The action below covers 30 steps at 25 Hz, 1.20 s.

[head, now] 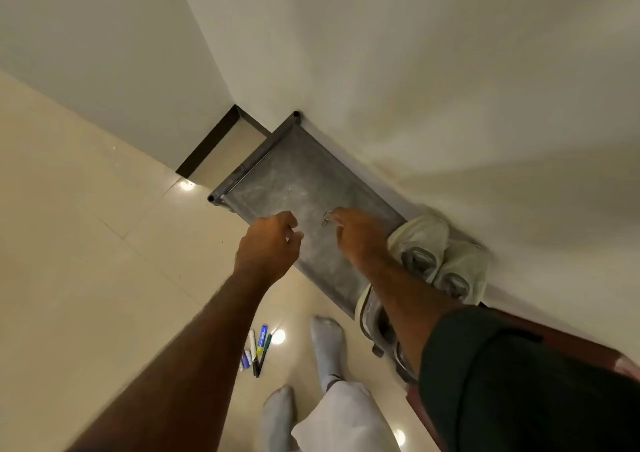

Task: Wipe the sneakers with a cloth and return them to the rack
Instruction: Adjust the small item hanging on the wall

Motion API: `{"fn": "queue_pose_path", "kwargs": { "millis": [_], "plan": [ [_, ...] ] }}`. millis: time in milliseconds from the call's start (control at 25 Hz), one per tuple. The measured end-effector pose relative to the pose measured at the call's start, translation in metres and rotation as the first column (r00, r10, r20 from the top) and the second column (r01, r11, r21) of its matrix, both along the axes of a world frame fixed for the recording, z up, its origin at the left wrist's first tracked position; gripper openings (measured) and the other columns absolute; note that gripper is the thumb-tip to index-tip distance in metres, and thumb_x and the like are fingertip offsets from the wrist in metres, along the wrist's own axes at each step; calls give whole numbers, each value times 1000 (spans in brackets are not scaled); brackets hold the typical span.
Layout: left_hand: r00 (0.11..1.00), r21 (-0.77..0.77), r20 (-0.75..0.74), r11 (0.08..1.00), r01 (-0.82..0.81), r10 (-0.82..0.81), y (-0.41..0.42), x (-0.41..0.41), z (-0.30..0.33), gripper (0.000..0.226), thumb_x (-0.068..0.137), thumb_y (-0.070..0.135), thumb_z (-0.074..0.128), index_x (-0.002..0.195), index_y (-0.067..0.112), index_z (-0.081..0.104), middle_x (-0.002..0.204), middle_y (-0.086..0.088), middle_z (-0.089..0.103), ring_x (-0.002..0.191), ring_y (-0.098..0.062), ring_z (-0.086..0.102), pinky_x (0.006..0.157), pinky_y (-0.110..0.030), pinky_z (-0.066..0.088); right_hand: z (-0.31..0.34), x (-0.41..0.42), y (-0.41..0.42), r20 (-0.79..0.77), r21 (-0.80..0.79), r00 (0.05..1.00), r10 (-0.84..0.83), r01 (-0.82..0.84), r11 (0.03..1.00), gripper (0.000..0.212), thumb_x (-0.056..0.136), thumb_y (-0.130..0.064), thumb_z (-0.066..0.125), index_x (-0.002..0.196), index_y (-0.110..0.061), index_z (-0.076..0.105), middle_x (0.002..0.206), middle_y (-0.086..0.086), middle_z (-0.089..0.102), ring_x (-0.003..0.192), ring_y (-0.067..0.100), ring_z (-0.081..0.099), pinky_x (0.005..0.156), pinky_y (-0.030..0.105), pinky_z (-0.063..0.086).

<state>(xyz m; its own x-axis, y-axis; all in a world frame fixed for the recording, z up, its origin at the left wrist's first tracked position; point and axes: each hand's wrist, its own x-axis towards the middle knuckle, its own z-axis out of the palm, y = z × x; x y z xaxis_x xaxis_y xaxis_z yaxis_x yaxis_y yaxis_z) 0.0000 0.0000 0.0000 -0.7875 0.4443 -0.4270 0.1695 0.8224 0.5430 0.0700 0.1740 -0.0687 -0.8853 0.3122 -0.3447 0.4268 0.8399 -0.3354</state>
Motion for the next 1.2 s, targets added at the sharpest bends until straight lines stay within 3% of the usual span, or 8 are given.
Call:
{"fn": "queue_pose_path", "kwargs": {
  "millis": [160,360,480,600,720,840,1000,1200],
  "plan": [
    [999,-22,41,1000,-19,20,3,-9,-27,27,94,34,66,114,16,67,104,-1,73,87,-18,69,84,-42,59,-27,-13,3,8,12,998,-67,67,998,19,93,-21,65,111,-26,67,110,-3,70,99,19,68,84,32,58],
    [998,10,57,1000,-29,28,6,-14,-34,23,95,28,66,114,14,67,107,-1,73,89,-17,68,83,-35,57,-39,-25,8,0,65,1000,-20,20,998,19,99,-31,56,106,-19,68,102,3,69,90,21,67,80,33,56],
    [997,7,78,1000,-2,1,7,-17,-17,22,95,24,66,114,14,67,110,-2,72,92,-16,67,84,-32,56,-28,-24,9,-29,-18,997,-77,76,997,23,97,-33,57,99,-18,73,96,4,72,86,22,67,78,36,57],
    [998,31,57,999,14,-15,16,-29,28,20,95,22,66,114,15,67,111,-1,71,94,-14,66,87,-34,56,13,-26,15,-158,-202,970,-186,153,967,16,92,-30,64,96,-19,75,92,2,73,83,20,68,75,40,59],
    [999,70,-17,997,32,-30,30,-52,96,18,95,21,64,111,15,68,108,0,71,92,-12,66,86,-33,57,88,-41,28,-347,-341,907,-237,113,933,8,89,-18,68,91,-14,75,89,4,72,82,21,68,75,35,57],
    [982,73,-165,992,105,-92,48,-73,174,7,93,20,60,93,16,65,95,-1,72,74,-10,62,66,-27,52,187,-56,43,-526,-383,805,-275,64,921,9,90,-16,66,89,-10,74,88,4,71,79,16,66,71,27,53],
    [951,152,-271,969,193,-147,66,-112,304,12,93,23,64,101,18,71,94,2,74,83,-18,67,80,-38,58,337,-72,67,-699,-356,656,-285,26,934,7,91,-13,69,90,-9,74,87,-3,71,77,7,63,71,18,52],
    [864,249,-484,923,292,-142,74,-143,485,8,92,26,66,95,20,72,90,4,73,77,-13,67,77,-36,59,522,-75,61,-758,-406,562,-331,-9,914,9,90,-10,68,83,-10,74,79,-16,70,70,5,66,67,25,56]
  ]
}}
